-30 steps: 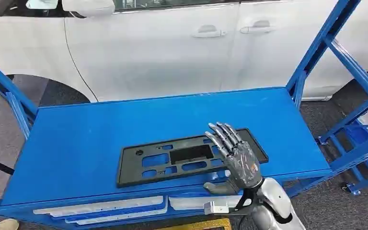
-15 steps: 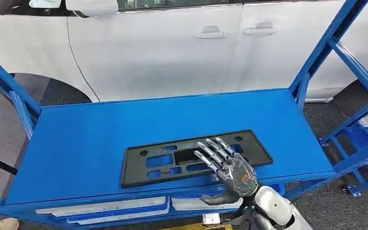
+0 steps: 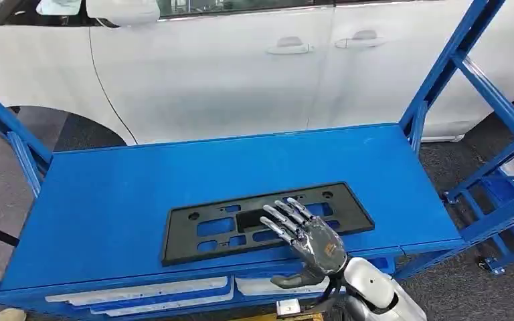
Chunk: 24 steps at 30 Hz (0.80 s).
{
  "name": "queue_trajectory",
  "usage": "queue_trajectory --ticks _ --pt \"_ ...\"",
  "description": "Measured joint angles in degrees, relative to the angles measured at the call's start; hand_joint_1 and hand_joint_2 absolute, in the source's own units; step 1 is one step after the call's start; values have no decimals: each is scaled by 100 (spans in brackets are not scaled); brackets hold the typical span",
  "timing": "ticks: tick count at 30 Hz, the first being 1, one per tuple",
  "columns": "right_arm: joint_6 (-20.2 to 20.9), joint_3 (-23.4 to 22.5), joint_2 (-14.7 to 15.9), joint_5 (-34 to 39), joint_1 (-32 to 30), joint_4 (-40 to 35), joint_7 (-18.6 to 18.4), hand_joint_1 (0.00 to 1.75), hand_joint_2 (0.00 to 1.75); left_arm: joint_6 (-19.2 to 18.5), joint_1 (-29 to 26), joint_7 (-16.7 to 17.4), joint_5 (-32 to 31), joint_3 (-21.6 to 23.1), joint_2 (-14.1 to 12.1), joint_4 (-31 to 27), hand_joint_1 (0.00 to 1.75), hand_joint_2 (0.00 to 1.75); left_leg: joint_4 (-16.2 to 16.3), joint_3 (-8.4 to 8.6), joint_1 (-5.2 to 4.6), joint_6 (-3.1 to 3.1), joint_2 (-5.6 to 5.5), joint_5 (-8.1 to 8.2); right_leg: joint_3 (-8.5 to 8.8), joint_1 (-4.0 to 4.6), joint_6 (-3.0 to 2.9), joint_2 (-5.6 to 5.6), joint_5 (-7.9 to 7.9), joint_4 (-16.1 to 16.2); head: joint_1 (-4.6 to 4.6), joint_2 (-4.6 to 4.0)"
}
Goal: Take the parts from the cabinet and place them on the table.
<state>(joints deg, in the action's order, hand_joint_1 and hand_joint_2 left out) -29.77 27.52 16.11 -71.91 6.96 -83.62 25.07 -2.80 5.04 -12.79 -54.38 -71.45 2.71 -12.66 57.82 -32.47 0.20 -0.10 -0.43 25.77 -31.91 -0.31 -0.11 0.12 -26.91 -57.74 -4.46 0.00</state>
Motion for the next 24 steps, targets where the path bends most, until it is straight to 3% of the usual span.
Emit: queue_trajectory --ticks 2,3,4,5,7,8,9,10,11,13,14,17,19,20,22,23,24 --pt "-96 81 -18 81 38 50 -2 0 175 11 -17 -7 0 0 0 0 0 0 6 -17 -14 55 -3 2 9 -12 60 1 8 24 0 0" --pt "-144 118 -31 116 63 68 -18 0 175 17 -17 -9 0 0 0 0 0 0 -54 7 38 104 0 -33 11 13 100 1 -9 19 0 0" --pt "-195 153 -52 140 85 92 -53 0 175 20 -10 -13 2 -2 13 0 0 0 -83 24 45 135 5 -54 -18 -18 123 -1 -95 -86 2 0" --pt "-275 181 -68 140 121 113 -111 0 175 26 -4 -17 4 -2 15 0 0 0 -84 16 45 171 11 -55 -160 -19 142 -4 -296 -382 0 0" --pt "-384 251 -113 81 160 209 -251 0 175 46 -6 -24 15 -4 20 0 0 0 -82 9 33 181 13 -52 -606 -38 185 -4 -732 -1305 0 0" --pt "-431 289 -142 59 168 273 -311 0 175 57 -7 -26 15 -7 20 0 0 0 -78 5 30 184 13 -50 -823 -44 199 -5 -853 -1736 0 0" --pt "-446 310 -164 46 171 317 -339 0 175 63 -11 -26 15 -9 20 0 0 0 -76 9 30 183 11 -49 -898 -48 204 -6 -813 -1850 0 0" --pt "-452 332 -197 28 176 363 -365 0 175 66 -10 -28 15 -9 22 0 0 0 -72 17 30 178 5 -45 -822 -53 204 -7 -614 -1649 0 0" --pt "-459 343 -208 26 191 387 -374 0 175 72 -9 -30 15 -9 24 0 0 0 -67 29 30 169 -2 -39 -628 -54 192 -8 -352 -1230 0 0" --pt "-472 367 -234 26 242 422 -380 0 175 72 -11 -35 15 -9 39 0 0 0 -55 53 30 134 -7 -14 -125 -51 141 -10 126 -160 2 0" --pt "-481 380 -245 24 274 446 -380 0 175 74 -7 -37 15 -9 44 0 0 0 -43 25 2 103 -7 -7 -80 -18 99 -12 42 -28 0 0" --pt "-503 406 -286 15 279 492 -380 0 175 76 -9 -50 15 -9 44 0 0 0 -53 10 6 8 -3 -14 -125 18 23 3 61 -30 0 0" --pt "-505 413 -299 15 289 514 -380 0 175 79 -8 -52 15 -9 39 0 0 0 24 -4 27 -60 1 64 -83 -41 -56 -13 105 45 0 0" --pt "-507 415 -308 15 306 518 -383 0 175 79 -9 -52 15 -9 42 0 0 0 234 -88 24 -89 5 215 -78 -42 -85 -12 102 51 0 0" --pt "-507 428 -343 15 317 542 -383 0 175 79 -10 -52 15 -9 44 0 0 0 1154 -518 49 -134 5 668 -79 -32 -114 -20 95 50 0 0" --pt "-507 437 -350 15 317 564 -383 0 175 79 -18 -52 15 -9 44 0 0 0 1533 -705 48 -153 5 794 -80 -26 -120 -22 91 47 0 0" --pt "-507 446 -350 15 316 581 -382 0 175 79 -26 -52 15 -9 44 0 0 0 1729 -812 49 -160 6 806 -78 -25 -120 -22 89 44 0 0"
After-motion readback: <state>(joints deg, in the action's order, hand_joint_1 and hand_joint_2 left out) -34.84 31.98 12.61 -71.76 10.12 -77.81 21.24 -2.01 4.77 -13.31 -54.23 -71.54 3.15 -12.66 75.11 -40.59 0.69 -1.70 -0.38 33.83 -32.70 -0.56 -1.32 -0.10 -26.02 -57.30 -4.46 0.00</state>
